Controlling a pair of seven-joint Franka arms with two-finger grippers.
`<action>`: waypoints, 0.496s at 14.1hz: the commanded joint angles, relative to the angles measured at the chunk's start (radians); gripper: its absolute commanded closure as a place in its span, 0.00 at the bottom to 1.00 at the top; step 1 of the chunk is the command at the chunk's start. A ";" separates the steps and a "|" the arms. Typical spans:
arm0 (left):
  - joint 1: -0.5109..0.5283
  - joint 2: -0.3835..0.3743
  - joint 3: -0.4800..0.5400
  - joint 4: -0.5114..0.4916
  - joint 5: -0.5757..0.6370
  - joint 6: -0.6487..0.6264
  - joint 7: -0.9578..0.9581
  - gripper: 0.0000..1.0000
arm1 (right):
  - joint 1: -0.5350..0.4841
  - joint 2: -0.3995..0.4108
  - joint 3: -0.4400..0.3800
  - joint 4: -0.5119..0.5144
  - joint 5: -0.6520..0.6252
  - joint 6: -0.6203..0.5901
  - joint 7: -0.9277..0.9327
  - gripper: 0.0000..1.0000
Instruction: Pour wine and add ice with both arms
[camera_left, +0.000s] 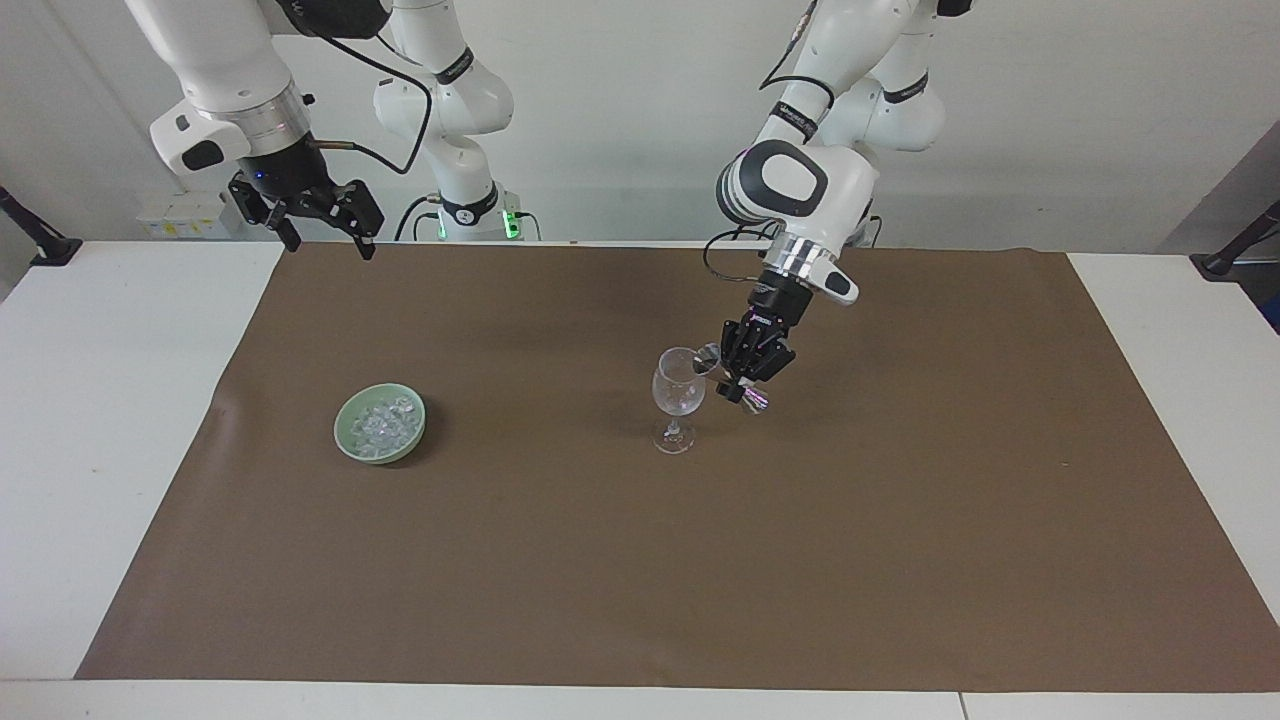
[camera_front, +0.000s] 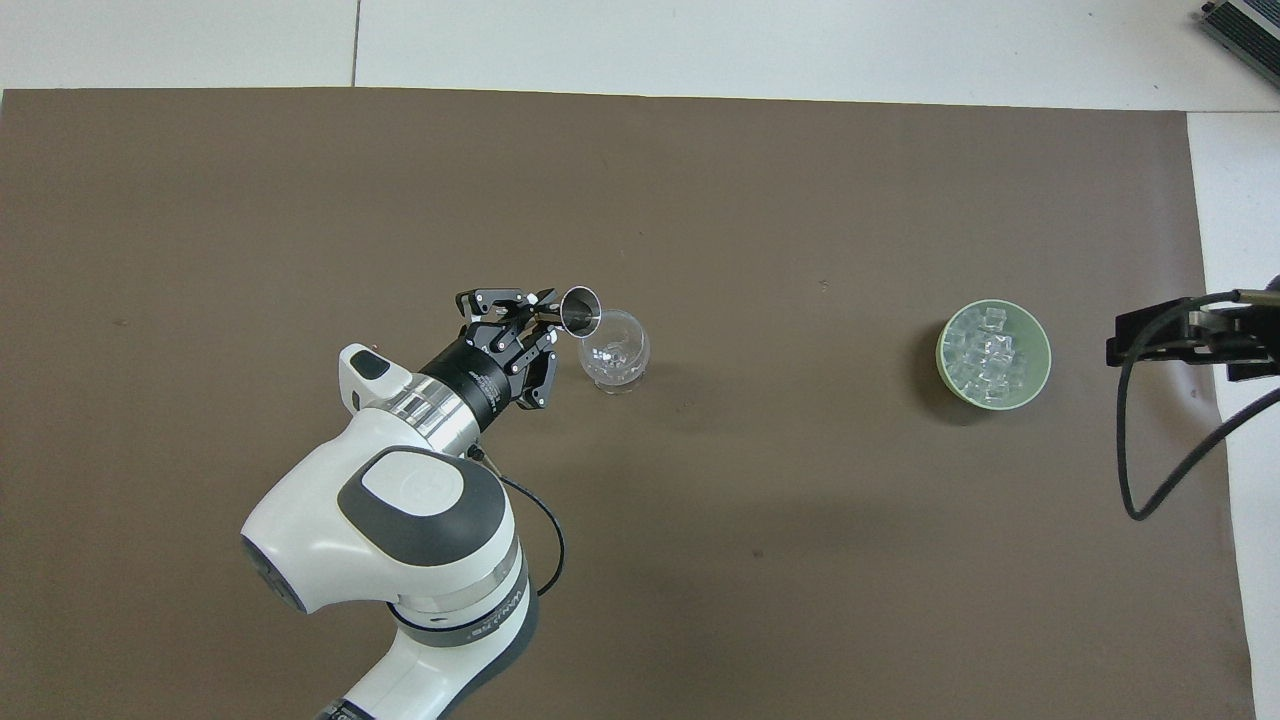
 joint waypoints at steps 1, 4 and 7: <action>-0.022 0.010 0.005 0.023 0.007 0.046 0.025 1.00 | -0.001 -0.025 0.002 -0.028 0.017 0.000 0.013 0.00; -0.025 0.009 0.005 0.023 0.007 0.058 0.051 1.00 | -0.001 -0.025 0.002 -0.028 0.017 0.000 0.013 0.00; -0.025 0.009 -0.001 0.024 0.007 0.064 0.073 1.00 | -0.001 -0.027 0.002 -0.028 0.017 0.000 0.013 0.00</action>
